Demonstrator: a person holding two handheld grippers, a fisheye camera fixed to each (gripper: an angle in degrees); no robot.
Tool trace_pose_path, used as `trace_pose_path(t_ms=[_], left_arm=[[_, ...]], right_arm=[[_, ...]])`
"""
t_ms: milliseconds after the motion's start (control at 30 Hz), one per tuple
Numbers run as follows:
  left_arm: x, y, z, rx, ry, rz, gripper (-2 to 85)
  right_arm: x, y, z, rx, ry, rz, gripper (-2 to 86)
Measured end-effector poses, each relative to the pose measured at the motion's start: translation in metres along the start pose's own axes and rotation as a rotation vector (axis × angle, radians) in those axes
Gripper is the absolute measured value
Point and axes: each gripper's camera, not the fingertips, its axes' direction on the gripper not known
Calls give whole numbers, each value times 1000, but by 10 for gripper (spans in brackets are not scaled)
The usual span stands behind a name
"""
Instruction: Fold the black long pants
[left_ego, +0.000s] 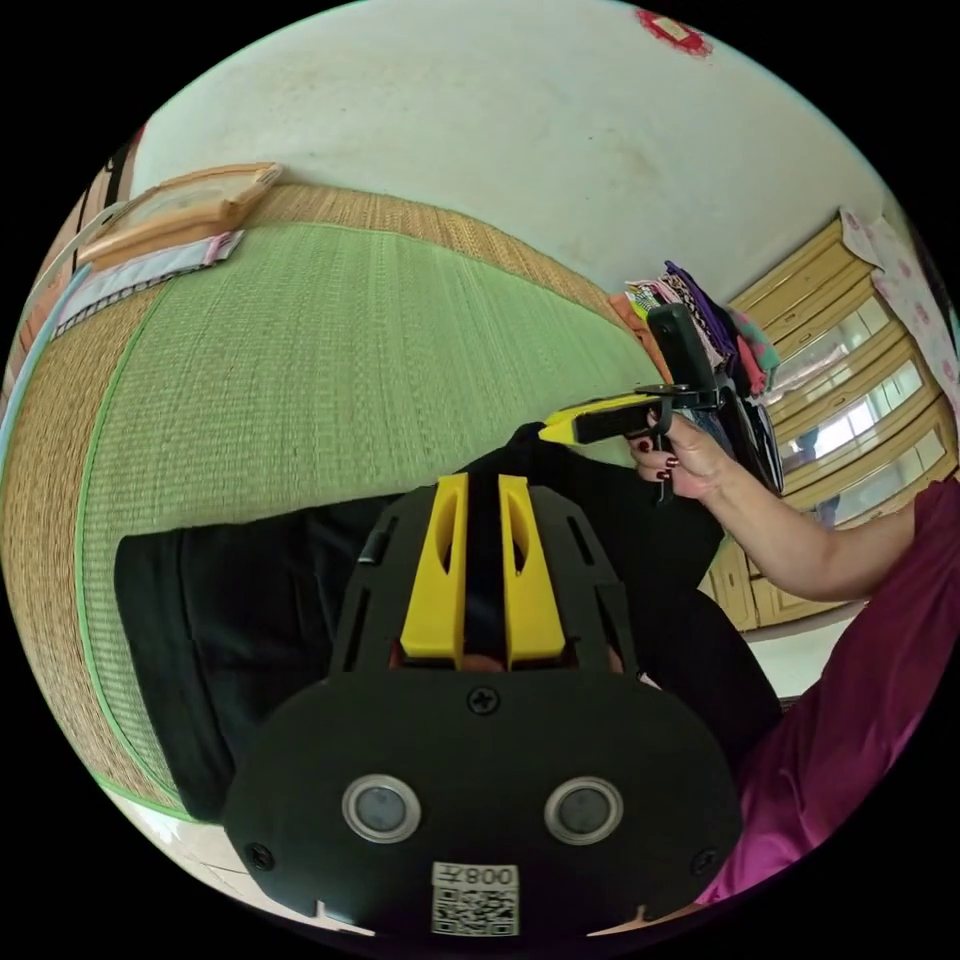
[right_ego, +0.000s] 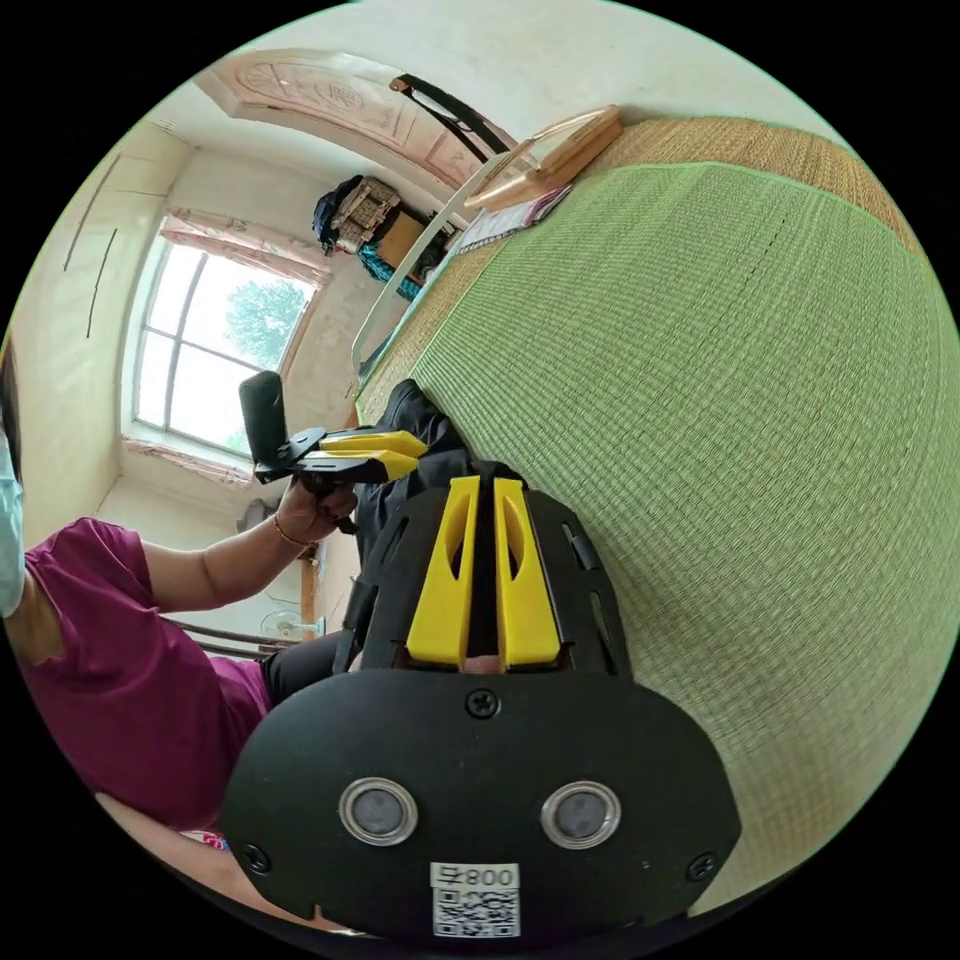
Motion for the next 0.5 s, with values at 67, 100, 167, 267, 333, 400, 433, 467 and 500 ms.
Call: trace_pose_path(t_ms=[67, 100, 167, 267, 333, 400, 433, 467, 500], left_arm=[[-3, 2, 9, -23, -28, 4, 59], [-4, 5, 10, -23, -36, 1, 59], [-15, 21, 7, -17, -43, -32, 56], [-37, 50, -2, 5, -63, -137, 45], [-51, 67, -9, 17, -95, -209, 35], [-61, 82, -16, 25, -160, -261, 22], [-66, 90, -18, 7, -233, -289, 15], [-71, 98, -19, -6, -269, -305, 10], [-73, 102, -20, 1, -254, -306, 9]], right_arm=[[7, -3, -1, -19, -49, 7, 65], [12, -4, -3, -22, -74, 12, 72], [18, -7, -6, -23, -108, 17, 72], [28, -14, -6, -28, -165, 40, 61], [34, -18, -4, -46, -184, 71, 43], [42, -20, -5, -47, -211, 112, 19], [42, -20, -7, -38, -207, 115, 16], [42, -18, -12, -22, -201, 113, 11], [42, -16, -16, -9, -204, 113, 8]])
